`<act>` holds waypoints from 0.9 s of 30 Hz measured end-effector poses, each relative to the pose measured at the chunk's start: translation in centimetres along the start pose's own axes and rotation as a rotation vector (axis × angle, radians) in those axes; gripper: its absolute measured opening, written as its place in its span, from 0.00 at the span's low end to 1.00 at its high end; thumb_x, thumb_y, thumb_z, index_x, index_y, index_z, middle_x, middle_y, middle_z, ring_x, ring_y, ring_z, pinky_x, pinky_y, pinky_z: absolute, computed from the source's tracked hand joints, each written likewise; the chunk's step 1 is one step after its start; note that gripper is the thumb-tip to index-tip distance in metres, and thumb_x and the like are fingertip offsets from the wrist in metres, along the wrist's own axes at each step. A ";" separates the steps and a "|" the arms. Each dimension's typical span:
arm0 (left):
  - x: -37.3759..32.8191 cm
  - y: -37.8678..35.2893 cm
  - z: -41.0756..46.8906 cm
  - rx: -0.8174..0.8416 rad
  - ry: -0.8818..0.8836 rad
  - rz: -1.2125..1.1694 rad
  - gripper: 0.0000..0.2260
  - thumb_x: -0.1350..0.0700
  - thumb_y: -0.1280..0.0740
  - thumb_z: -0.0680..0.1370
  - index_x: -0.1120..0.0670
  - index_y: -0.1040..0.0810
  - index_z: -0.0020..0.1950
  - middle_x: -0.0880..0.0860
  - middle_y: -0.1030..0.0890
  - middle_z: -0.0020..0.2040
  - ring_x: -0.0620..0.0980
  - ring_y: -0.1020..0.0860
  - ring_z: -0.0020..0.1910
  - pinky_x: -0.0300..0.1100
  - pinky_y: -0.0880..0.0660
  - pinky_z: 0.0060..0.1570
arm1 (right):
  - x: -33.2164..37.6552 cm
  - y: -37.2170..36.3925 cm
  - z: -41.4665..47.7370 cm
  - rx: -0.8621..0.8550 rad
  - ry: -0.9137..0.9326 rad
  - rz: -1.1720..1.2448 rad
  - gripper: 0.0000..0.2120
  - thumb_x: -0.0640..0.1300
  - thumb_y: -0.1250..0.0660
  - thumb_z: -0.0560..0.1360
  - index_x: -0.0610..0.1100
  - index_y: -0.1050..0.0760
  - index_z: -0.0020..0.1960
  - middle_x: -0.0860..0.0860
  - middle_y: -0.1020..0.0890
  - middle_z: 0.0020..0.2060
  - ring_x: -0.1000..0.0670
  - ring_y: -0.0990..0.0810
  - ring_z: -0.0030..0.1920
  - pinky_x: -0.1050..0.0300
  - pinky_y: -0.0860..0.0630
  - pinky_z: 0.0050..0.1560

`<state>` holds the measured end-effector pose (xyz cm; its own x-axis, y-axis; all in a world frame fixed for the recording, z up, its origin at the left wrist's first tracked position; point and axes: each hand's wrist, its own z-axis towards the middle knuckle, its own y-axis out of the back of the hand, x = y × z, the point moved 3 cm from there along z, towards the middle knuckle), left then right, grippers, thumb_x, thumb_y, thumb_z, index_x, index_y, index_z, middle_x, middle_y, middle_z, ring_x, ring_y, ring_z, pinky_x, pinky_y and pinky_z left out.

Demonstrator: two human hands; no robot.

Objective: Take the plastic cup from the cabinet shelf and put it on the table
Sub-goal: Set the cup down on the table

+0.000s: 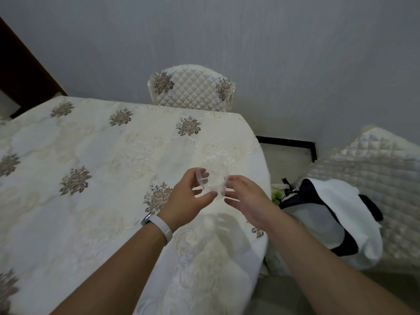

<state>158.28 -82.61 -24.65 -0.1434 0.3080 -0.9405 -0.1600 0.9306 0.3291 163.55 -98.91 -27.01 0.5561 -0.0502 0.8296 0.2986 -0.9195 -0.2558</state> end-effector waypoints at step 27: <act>11.6 -3.1 1.5 0.114 0.237 0.117 0.23 0.57 0.24 0.69 0.45 0.29 0.59 0.39 0.21 0.55 0.38 0.23 0.56 0.45 0.25 0.60 | -8.8 1.7 4.8 -0.026 -0.139 -0.360 0.14 0.46 0.31 0.72 0.51 0.22 0.58 0.54 0.17 0.53 0.53 0.18 0.52 0.55 0.22 0.54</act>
<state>158.56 -81.60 -36.69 -0.3807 0.3724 -0.8464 -0.0203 0.9117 0.4103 162.86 -98.14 -37.15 0.5190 0.3295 0.7887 0.4756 -0.8780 0.0539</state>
